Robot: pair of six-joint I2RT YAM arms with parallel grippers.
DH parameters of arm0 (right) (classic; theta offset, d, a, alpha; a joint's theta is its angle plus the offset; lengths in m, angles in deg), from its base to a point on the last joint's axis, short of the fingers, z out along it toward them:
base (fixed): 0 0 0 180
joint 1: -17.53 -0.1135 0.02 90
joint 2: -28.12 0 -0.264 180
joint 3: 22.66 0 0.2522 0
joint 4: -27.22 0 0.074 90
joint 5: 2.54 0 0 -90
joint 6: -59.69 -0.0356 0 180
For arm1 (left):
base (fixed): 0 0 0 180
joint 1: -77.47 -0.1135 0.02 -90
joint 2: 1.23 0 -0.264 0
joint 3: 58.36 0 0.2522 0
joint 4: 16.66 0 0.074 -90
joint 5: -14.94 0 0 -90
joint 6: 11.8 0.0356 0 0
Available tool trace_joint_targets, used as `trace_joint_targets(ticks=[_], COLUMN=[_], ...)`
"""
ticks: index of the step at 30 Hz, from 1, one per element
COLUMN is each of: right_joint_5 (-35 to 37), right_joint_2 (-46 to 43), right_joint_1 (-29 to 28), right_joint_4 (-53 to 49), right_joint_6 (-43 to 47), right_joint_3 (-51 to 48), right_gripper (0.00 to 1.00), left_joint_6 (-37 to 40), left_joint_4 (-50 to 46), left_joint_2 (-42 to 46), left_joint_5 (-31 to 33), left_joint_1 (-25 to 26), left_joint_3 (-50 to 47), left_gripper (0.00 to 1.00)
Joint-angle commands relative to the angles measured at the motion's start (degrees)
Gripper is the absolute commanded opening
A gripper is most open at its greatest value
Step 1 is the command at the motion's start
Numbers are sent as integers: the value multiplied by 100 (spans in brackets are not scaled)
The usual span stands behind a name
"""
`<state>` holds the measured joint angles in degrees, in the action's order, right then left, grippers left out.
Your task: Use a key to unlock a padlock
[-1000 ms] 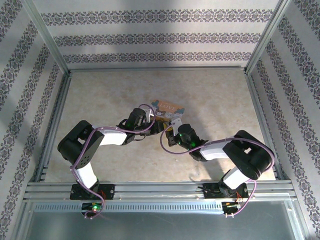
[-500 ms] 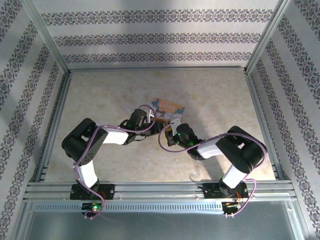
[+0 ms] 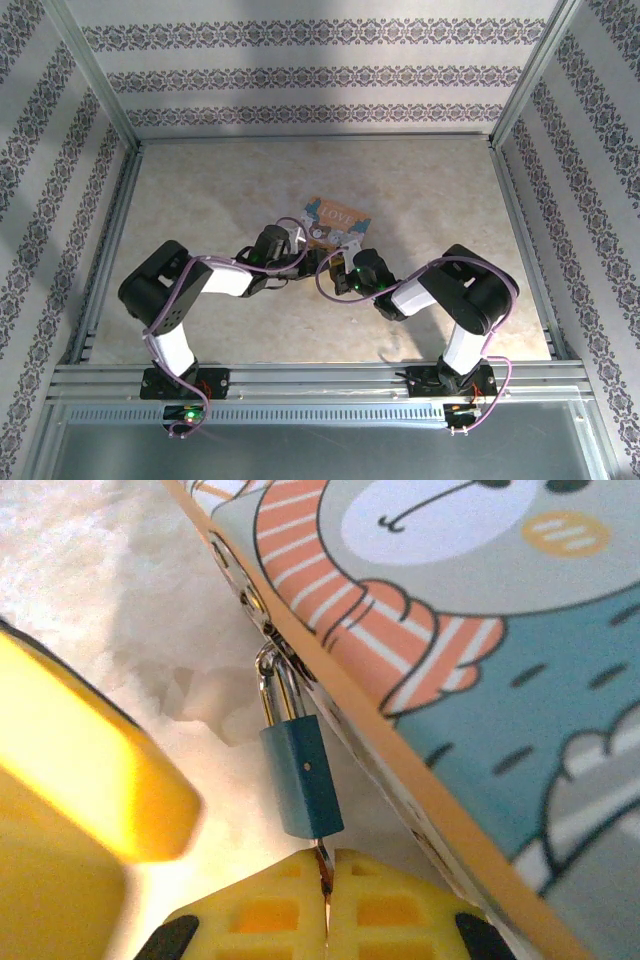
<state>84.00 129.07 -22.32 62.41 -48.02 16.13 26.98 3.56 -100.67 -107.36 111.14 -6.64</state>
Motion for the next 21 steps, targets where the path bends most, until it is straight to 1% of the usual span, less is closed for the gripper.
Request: trace_joint_targets(ticks=[1,4,6,10,13,17,19,21], right_joint_5=[-237,-342,-518,-774,-981,-1368,-1458,-1552], right_joint_2=[96,-66,-215,-492,-554,-530,-549,-591], right_joint_1=[64,73,80,81,102,107,101,117], right_joint_4=[-31,-259,-594,-1245,-1678,-2063,-2163,-2221], right_joint_6=[-173,-267,-372,-579,-833,-1205,-1379,-1565], right_joint_3=[52,89,206,381,515,727,791,836], right_gripper=[0,0,0,0,0,0,0,0], left_joint_6=[195,297,317,153,-263,-833,-928,-960], left_joint_4=[-167,-453,-647,-922,-1006,-674,-689,-946], left_joint_2=[660,1254,1667,2253,2470,2567,2606,2673], left_joint_5=[-29,94,151,234,357,394,412,456], left_joint_1=[-241,-515,-718,-977,-1029,-1038,-1038,-1033], left_joint_3=[-248,-532,-705,-938,-1088,-1339,-1385,-1362], left_gripper=[56,59,62,64,64,64,64,64])
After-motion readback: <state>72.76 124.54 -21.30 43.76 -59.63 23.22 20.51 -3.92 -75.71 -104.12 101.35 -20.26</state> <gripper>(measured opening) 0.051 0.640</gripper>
